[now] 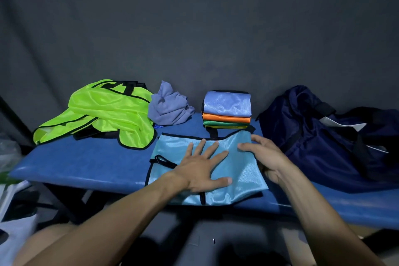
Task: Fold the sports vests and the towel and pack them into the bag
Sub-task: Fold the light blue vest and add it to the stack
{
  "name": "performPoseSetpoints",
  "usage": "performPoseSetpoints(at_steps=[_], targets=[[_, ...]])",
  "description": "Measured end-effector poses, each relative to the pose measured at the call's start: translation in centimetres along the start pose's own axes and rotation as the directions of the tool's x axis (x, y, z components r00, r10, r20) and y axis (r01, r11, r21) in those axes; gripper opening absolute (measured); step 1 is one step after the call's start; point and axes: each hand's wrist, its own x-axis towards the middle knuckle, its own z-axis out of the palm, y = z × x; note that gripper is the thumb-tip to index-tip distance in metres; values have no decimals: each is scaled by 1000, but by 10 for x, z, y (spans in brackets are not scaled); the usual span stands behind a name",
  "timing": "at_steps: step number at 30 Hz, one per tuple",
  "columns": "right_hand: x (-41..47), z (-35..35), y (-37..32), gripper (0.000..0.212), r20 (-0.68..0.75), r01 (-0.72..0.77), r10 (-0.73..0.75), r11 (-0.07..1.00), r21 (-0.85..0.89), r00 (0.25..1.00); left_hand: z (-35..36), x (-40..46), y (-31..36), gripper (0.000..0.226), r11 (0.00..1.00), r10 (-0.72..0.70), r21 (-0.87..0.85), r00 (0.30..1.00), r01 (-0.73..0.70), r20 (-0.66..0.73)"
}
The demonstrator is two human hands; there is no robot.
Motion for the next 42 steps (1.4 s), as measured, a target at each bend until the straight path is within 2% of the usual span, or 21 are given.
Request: performPoseSetpoints(at_steps=[2,3,4,5,7,8,9,11,12,14,16,18,21,24,26,28,30,32,37,42], targets=[[-6,16,-13,27,19,71,-72,997,30,997,-14,-2,-16,74,990,54,-126,992,-68,-114],[-9,27,-20,29,38,111,-112,993,32,993,-23,-4,-24,55,968,67,-224,977,-113,-200],[-13,40,-27,32,64,149,-151,988,28,987,-34,-8,-30,32,920,15,-372,961,-121,-277],[-15,54,-33,36,90,185,-186,982,21,978,-47,-13,-35,18,816,-99,-571,951,-90,-291],[-13,88,-39,44,139,248,-243,969,-20,960,-70,-23,-47,26,434,-305,-901,944,18,-129],[-10,107,-39,46,165,268,-257,962,-48,952,-77,-29,-54,26,245,-346,-968,938,62,-27],[-5,127,-37,48,196,282,-262,956,-81,945,-81,-34,-63,25,119,-375,-988,926,101,49],[3,163,-26,63,285,300,-247,941,-159,926,-78,-40,-81,31,-15,-398,-989,907,144,138],[5,177,-17,68,333,304,-229,933,-194,915,-73,-41,-87,36,-50,-413,-986,895,160,166],[6,192,1,63,409,315,-189,910,-268,893,-60,-39,-94,38,-77,-477,-980,857,183,197],[7,190,11,48,445,359,-193,874,-327,875,-51,-35,-97,30,-30,-583,-981,794,192,173],[7,178,13,36,463,480,-279,780,-402,841,-46,-32,-100,26,27,-644,-976,751,216,148],[4,152,12,30,545,668,-395,527,-525,740,-44,-31,-101,27,76,-692,-967,711,242,124],[-5,124,20,35,664,762,-376,287,-580,647,-43,-27,-99,26,136,-722,-964,689,229,61],[-12,108,31,49,708,779,-346,133,-612,615,-41,-24,-97,19,250,-722,-947,690,202,-43],[-21,95,41,59,728,774,-329,15,-633,602,-40,-25,-100,22,447,-707,-866,681,225,-189],[-29,87,51,59,734,771,-340,-38,-635,588,-42,-30,-104,30,643,-652,-718,681,266,-332],[-34,82,59,50,730,778,-401,-62,-625,554,-45,-33,-109,33,766,-572,-579,707,279,-416],[-34,76,69,34,720,794,-483,-78,-603,499,-48,-40,-120,23,840,-517,-433,720,326,-462],[-33,72,75,31,728,796,-496,-112,-595,474,-44,-42,-127,8,895,-421,-362,761,260,-494]])
